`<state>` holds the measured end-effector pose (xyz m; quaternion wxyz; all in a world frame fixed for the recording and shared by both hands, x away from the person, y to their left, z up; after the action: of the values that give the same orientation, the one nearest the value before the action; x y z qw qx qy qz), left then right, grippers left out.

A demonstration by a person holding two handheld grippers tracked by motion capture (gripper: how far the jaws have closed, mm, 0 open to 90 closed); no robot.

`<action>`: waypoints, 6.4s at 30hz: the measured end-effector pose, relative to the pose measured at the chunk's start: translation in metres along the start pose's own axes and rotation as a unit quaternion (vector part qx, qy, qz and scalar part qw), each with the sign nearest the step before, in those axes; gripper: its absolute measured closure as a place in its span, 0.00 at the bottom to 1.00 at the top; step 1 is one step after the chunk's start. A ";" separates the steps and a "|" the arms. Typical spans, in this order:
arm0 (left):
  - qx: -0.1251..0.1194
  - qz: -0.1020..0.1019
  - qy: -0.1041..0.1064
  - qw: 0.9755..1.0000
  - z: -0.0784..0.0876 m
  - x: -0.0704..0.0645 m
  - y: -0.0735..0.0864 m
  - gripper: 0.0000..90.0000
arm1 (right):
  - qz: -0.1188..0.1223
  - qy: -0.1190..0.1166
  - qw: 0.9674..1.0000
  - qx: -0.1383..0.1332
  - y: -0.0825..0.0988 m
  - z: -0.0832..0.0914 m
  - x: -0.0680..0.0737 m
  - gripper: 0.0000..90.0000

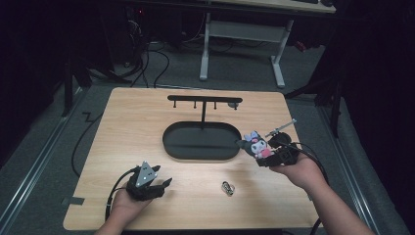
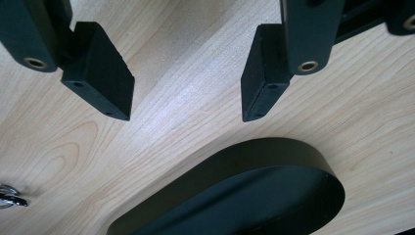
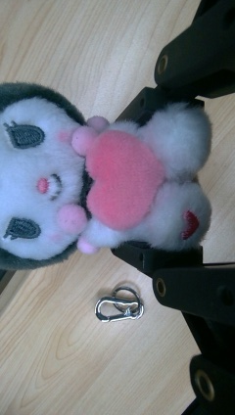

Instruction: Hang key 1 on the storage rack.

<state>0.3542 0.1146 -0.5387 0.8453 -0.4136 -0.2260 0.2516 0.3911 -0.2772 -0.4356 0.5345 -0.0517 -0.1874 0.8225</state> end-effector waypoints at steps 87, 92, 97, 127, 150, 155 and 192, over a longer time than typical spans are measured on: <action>0.010 -0.008 0.007 1.000 -0.001 0.000 0.002 0.42 | -0.003 0.060 0.997 -0.048 -0.071 -0.021 -0.005 0.53; 0.012 -0.010 0.008 1.000 -0.002 0.000 0.002 0.43 | -0.005 0.066 0.997 -0.046 -0.075 -0.032 -0.003 0.50; 0.011 -0.010 0.006 1.000 -0.001 0.000 0.002 0.43 | -0.023 0.066 0.996 -0.049 -0.077 -0.037 -0.006 0.40; 0.014 -0.007 0.004 1.000 -0.003 0.000 0.001 0.43 | -0.027 0.044 0.995 -0.084 -0.019 -0.042 -0.013 0.45; 0.015 -0.008 0.003 1.000 -0.005 -0.003 0.001 0.43 | -0.077 -0.003 0.968 -0.240 0.100 -0.073 -0.009 0.50; 0.016 -0.011 0.004 1.000 -0.007 -0.004 0.000 0.43 | -0.045 -0.030 0.971 -0.233 0.097 -0.072 0.012 0.53; 0.026 -0.015 0.010 0.999 -0.011 -0.004 0.001 0.43 | 0.051 -0.053 0.972 -0.225 0.073 -0.089 0.085 0.87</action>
<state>0.3570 0.1062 -0.5466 0.8618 -0.3902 -0.2171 0.2407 0.3178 -0.2049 -0.5352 0.4561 -0.1364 -0.3930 0.7867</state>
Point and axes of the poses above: each handheld gripper's, and its own axes: z roughly backward along the jaws, y roughly out of its underside, x roughly to its left, the point moved 4 cm from there along -z, roughly forward along the jaws, and after that the axes turned 7 degrees about -z, right-handed, at the moved point
